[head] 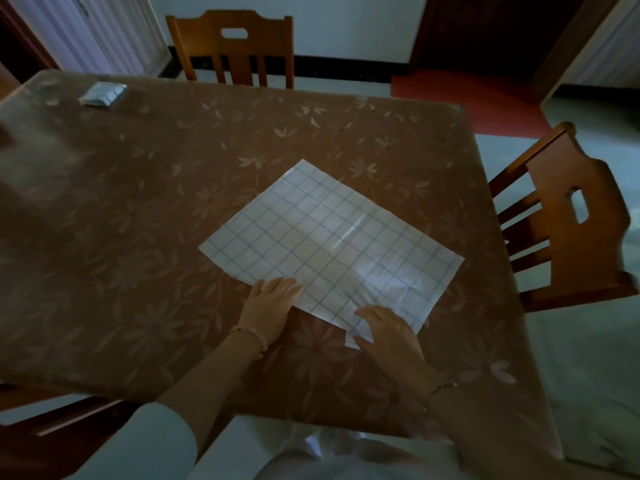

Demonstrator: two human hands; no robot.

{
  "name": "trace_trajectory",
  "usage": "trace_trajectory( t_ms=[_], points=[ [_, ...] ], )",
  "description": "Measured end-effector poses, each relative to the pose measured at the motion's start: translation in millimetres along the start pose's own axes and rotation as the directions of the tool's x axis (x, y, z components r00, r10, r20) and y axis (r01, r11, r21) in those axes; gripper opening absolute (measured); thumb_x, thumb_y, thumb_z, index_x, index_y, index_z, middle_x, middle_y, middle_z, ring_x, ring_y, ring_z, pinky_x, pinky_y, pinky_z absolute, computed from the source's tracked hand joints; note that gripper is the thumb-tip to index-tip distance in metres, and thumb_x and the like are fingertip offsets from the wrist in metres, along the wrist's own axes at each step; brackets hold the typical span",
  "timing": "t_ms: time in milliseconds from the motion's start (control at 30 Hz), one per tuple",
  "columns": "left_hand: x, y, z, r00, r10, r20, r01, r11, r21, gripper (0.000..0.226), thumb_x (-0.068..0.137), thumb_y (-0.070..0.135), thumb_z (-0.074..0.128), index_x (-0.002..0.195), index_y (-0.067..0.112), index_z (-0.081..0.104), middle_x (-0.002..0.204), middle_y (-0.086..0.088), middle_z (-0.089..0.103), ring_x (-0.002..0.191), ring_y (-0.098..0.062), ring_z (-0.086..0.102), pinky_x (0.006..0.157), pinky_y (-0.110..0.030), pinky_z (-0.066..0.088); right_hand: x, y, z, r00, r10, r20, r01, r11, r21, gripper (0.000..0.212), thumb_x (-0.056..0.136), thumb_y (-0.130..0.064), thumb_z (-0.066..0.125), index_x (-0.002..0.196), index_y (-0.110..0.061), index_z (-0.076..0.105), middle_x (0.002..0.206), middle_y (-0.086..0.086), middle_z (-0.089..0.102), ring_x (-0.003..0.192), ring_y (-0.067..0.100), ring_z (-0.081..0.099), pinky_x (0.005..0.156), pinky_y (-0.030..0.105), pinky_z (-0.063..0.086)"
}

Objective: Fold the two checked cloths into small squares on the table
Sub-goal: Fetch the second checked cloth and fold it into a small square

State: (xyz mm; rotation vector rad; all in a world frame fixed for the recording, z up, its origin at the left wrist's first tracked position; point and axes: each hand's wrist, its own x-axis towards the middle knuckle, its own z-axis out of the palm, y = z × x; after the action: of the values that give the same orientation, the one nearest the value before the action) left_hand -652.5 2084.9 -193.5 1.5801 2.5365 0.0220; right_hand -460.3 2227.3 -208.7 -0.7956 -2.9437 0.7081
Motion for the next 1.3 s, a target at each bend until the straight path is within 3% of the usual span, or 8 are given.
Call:
trace_trajectory(
  t_ms=[267,367,533,700,833,1033,1133,1300],
  points=[
    [24.8,-13.3,-3.8,0.987,0.121,-0.104,-0.108,0.987,0.121,0.031,0.069,0.014,0.035,0.07,0.016,0.067,0.077,-0.001,0.064,0.071,-0.023,0.064,0.071,-0.037,0.052,15.1,-2.3,-7.8,0.994,0.073,-0.085,-0.067,0.995,0.067,0.012,0.086,-0.023,0.058,0.084,-0.019,0.068,0.085,-0.006,0.066,0.078,0.012,0.061,0.072,0.026,0.048],
    [38.6,-16.1,-15.3,0.961,0.094,-0.261,-0.081,0.995,0.06,0.012,0.069,0.005,0.059,0.075,0.014,0.065,0.08,-0.003,0.065,0.075,-0.026,0.064,0.077,-0.039,0.05,25.3,1.1,-22.7,0.974,0.225,-0.035,-0.211,0.95,0.232,0.013,0.088,-0.03,0.058,0.088,-0.023,0.068,0.083,-0.012,0.064,0.076,0.006,0.059,0.066,0.017,0.042],
    [54.6,-9.2,-44.3,0.882,-0.079,-0.464,0.044,0.995,-0.086,0.033,0.077,0.005,0.063,0.109,0.012,0.06,0.115,-0.008,0.059,0.11,-0.027,0.054,0.1,-0.048,0.039,49.5,16.6,-48.7,0.925,0.381,-0.002,-0.307,0.748,0.589,0.007,0.086,-0.021,0.063,0.083,-0.023,0.068,0.079,-0.012,0.065,0.077,0.004,0.06,0.067,0.014,0.043],
    [47.7,18.7,-31.7,0.88,-0.348,-0.324,0.161,0.859,-0.485,0.033,0.084,0.011,0.061,0.116,0.009,0.053,0.114,-0.011,0.056,0.101,-0.024,0.055,0.084,-0.031,0.047,64.7,32.0,-64.8,0.843,0.533,0.08,-0.402,0.523,0.752,0.011,0.087,-0.023,0.061,0.086,-0.015,0.069,0.086,0.003,0.067,0.079,0.015,0.06,0.07,0.025,0.047],
    [45.1,50.0,-11.8,0.971,-0.205,-0.12,0.087,0.778,-0.622,0.04,0.086,0.02,0.06,0.124,0.013,0.051,0.121,-0.004,0.054,0.109,-0.016,0.051,0.087,-0.019,0.036,69.3,37.8,-64.1,0.801,0.586,0.123,-0.442,0.441,0.781,0.011,0.087,-0.023,0.061,0.088,-0.015,0.07,0.085,0.0,0.067,0.085,0.018,0.062,0.072,0.026,0.049],
    [66.2,89.6,-6.4,0.981,-0.068,-0.18,-0.054,0.8,-0.598,0.037,0.078,0.027,0.07,0.112,0.017,0.061,0.117,-0.001,0.055,0.111,-0.015,0.049,0.096,-0.019,0.027,70.3,36.3,-60.9,0.818,0.556,0.144,-0.436,0.438,0.786,0.014,0.09,-0.019,0.058,0.094,-0.009,0.067,0.09,0.007,0.064,0.071,0.008,0.058,0.049,0.009,0.044],
    [73.3,97.3,-6.4,0.977,-0.07,-0.203,-0.059,0.822,-0.567,0.015,0.079,0.025,0.069,0.087,0.013,0.066,0.102,0.002,0.057,0.097,-0.016,0.052,0.088,-0.021,0.032,71.5,40.0,-57.9,0.833,0.543,0.102,-0.433,0.527,0.732,0.015,0.09,-0.024,0.056,0.093,-0.014,0.068,0.09,0.007,0.066,0.072,0.006,0.057,0.063,0.017,0.044],
    [59.3,84.7,-6.0,0.948,0.02,-0.317,-0.183,0.849,-0.495,0.011,0.072,0.018,0.074,0.075,0.015,0.064,0.087,0.003,0.061,0.085,-0.018,0.055,0.072,-0.031,0.048,66.5,50.2,-58.7,0.828,0.551,0.104,-0.404,0.458,0.792,0.024,0.095,-0.017,0.045,0.085,-0.024,0.066,0.084,-0.002,0.067,0.086,0.02,0.063,0.077,0.031,0.051]
  ],
)
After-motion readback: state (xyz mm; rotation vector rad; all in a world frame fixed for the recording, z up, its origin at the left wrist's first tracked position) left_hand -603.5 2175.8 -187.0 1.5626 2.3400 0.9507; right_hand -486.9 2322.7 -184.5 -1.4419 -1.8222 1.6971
